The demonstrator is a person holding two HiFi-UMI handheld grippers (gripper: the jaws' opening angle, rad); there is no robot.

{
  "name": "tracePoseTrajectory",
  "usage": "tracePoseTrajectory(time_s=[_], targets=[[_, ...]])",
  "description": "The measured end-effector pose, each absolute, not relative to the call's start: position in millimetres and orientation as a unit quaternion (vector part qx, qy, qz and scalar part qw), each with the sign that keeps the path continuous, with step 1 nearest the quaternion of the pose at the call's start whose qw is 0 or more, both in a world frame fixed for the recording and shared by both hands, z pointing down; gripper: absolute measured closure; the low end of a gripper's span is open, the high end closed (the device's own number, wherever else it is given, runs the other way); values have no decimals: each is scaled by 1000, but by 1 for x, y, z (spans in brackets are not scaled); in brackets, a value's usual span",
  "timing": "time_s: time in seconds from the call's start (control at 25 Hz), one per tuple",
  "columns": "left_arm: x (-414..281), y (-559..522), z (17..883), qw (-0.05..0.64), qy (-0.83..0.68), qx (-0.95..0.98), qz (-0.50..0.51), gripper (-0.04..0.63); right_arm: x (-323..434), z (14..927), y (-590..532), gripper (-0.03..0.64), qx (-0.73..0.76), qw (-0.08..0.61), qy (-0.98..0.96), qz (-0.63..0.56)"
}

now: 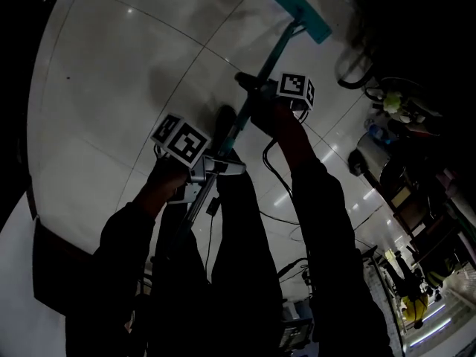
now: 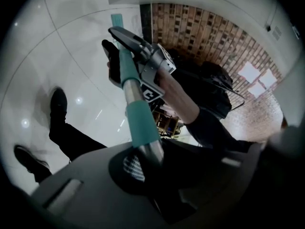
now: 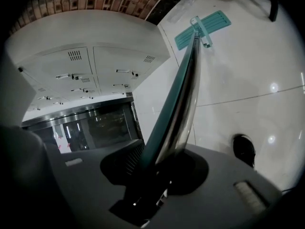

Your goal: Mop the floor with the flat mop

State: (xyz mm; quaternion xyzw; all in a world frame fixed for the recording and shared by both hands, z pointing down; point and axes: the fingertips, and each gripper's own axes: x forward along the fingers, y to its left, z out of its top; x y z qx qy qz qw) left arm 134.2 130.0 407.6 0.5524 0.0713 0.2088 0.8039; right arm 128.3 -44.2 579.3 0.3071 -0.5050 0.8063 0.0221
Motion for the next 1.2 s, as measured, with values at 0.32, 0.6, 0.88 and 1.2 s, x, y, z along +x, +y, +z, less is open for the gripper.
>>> tracePoseTrajectory(time_s=[0.32,0.6,0.88,1.2], targets=[[134,129,402,807,74,552,195,528,127,574,-49,466,326,26,-511,795],[65,201,380,795,69,557,230,528,58,546,22,466,289,33,-514,807],[0,296,349,811,65,542,213,526,-16,527,126,468,277,46,-498,821],[-58,394,328,827,55,522,200,520,-84,513,238,469,242,78,-480,840]])
